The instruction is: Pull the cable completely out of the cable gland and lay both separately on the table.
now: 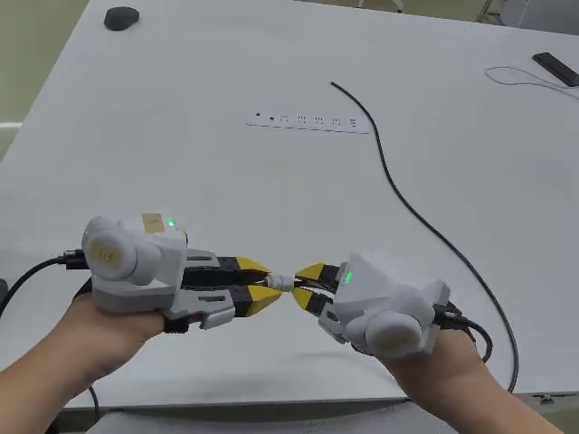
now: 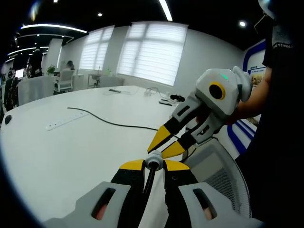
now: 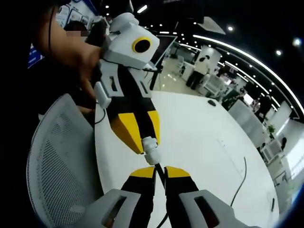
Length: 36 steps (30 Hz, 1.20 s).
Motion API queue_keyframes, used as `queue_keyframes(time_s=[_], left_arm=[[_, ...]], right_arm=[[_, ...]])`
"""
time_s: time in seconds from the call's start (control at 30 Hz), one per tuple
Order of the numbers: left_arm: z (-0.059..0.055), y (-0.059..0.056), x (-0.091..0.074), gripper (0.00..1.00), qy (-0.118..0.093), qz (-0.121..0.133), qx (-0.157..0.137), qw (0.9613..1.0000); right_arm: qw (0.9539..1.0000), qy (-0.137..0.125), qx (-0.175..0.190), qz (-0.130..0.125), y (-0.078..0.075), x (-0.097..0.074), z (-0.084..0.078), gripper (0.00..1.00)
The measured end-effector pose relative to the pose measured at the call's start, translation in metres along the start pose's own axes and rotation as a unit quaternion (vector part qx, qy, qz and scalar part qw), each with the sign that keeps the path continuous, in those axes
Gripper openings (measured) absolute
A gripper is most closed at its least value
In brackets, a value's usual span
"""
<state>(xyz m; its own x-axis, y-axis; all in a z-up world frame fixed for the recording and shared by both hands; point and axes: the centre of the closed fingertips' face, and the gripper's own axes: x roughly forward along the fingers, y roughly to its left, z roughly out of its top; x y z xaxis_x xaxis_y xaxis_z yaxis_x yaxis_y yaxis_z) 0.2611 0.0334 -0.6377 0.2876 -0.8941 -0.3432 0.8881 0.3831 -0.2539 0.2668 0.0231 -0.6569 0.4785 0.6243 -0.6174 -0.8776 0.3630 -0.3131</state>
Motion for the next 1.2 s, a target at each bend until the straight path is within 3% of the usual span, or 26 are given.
queue_keyframes(time_s=[0.27,0.57,0.67,0.83,0.97,1.0,1.03,1.07,1.2], left_arm=[[0.002,-0.002,0.002,0.15,-0.002,-0.002,0.000,1.0000],[0.005,0.000,0.001,0.15,-0.003,-0.004,0.005,1.0000],[0.005,0.001,0.001,0.15,-0.002,-0.005,0.004,1.0000],[0.003,0.004,0.000,0.15,0.001,-0.002,0.004,1.0000],[0.001,0.005,0.000,0.15,0.000,0.001,0.001,1.0000],[0.001,0.005,0.000,0.15,0.001,0.002,-0.001,1.0000],[0.001,0.005,0.000,0.15,0.000,0.002,-0.003,1.0000],[0.001,0.005,0.000,0.15,0.000,0.003,-0.003,1.0000],[0.000,0.006,-0.001,0.15,-0.001,0.005,-0.004,1.0000]], right_arm=[[0.9997,0.001,0.023,-0.007,-0.002,0.000,-0.005,0.00],[0.9947,0.023,0.099,-0.012,-0.011,-0.004,-0.030,0.00],[0.9886,0.038,0.145,-0.013,-0.010,-0.006,-0.043,0.00],[0.9736,0.048,0.223,-0.015,-0.012,-0.008,-0.064,0.00],[0.9635,0.056,0.261,-0.017,-0.012,-0.009,-0.081,0.00],[0.9628,0.056,0.264,-0.017,-0.012,-0.009,-0.082,0.00],[0.9575,0.062,0.281,-0.016,-0.011,-0.010,-0.088,0.00],[0.9550,0.064,0.289,-0.016,-0.010,-0.010,-0.091,0.00],[0.9484,0.074,0.308,-0.021,-0.009,-0.013,-0.105,0.00]])
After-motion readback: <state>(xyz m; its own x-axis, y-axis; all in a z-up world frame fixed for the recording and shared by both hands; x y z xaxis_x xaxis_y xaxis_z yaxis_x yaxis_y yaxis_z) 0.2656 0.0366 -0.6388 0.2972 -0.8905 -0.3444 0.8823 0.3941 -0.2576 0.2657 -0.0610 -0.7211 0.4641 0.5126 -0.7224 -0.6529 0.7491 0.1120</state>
